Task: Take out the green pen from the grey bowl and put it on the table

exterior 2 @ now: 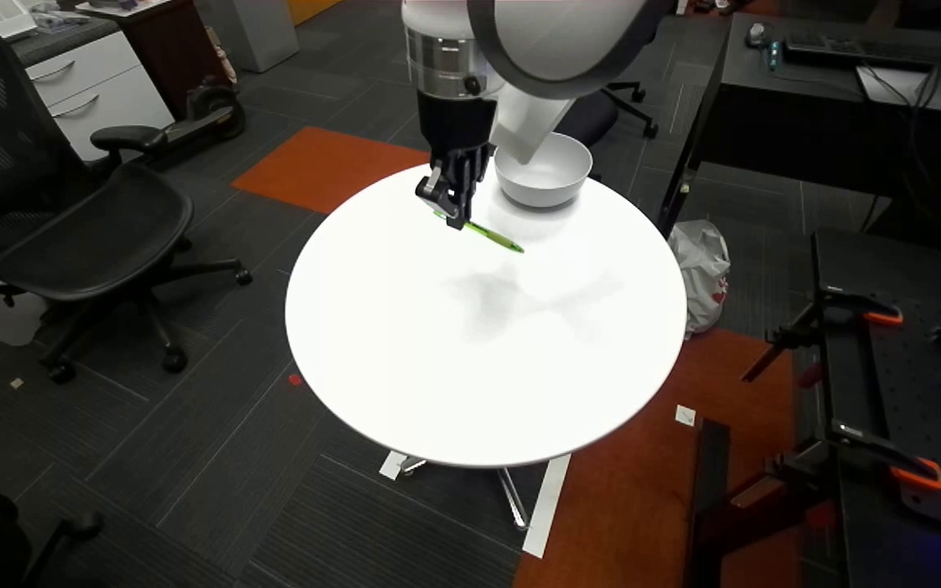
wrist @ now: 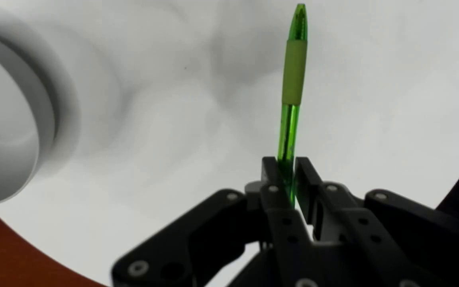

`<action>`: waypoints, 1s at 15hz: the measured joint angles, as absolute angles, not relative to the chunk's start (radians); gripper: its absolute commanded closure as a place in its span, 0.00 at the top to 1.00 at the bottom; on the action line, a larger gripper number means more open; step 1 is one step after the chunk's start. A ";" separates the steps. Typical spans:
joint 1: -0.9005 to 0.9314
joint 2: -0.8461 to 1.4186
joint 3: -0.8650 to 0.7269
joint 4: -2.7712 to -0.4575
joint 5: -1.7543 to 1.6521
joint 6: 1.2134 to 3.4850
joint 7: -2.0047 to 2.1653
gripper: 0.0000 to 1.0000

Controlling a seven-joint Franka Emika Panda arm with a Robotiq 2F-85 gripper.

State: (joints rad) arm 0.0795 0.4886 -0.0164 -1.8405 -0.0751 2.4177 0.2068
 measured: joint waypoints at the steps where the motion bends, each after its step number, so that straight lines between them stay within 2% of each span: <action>1: 0.093 0.499 -0.023 -1.845 -0.081 2.418 0.231 0.04; 10: 0.110 0.657 -0.055 -1.812 -0.080 2.458 0.286 0.04; 11: 0.109 0.671 -0.057 -1.803 -0.077 2.462 0.286 0.40; 12: 0.108 0.683 -0.058 -1.794 -0.074 2.463 0.286 0.41; 15: 0.107 0.700 -0.060 -1.772 -0.066 2.464 0.286 0.61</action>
